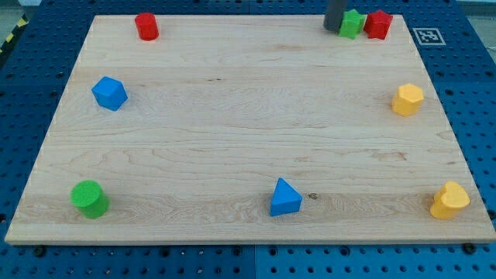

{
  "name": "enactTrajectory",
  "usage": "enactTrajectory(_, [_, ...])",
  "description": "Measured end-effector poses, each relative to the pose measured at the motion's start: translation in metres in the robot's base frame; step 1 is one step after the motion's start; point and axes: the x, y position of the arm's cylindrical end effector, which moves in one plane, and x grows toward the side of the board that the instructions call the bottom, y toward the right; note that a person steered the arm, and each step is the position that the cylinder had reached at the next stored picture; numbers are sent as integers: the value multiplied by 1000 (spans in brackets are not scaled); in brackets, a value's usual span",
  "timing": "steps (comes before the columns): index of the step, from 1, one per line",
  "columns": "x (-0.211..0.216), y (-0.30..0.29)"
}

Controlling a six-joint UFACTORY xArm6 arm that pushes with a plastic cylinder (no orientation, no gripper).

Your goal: Slide red circle to the top center

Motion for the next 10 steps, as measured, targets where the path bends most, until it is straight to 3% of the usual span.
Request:
enactTrajectory(1, [3, -33])
enactTrajectory(3, [57, -214])
enactTrajectory(4, [87, -276])
enactTrajectory(5, [74, -366])
enactTrajectory(6, [36, -439])
enactTrajectory(9, [18, -367])
enactTrajectory(10, [12, -370])
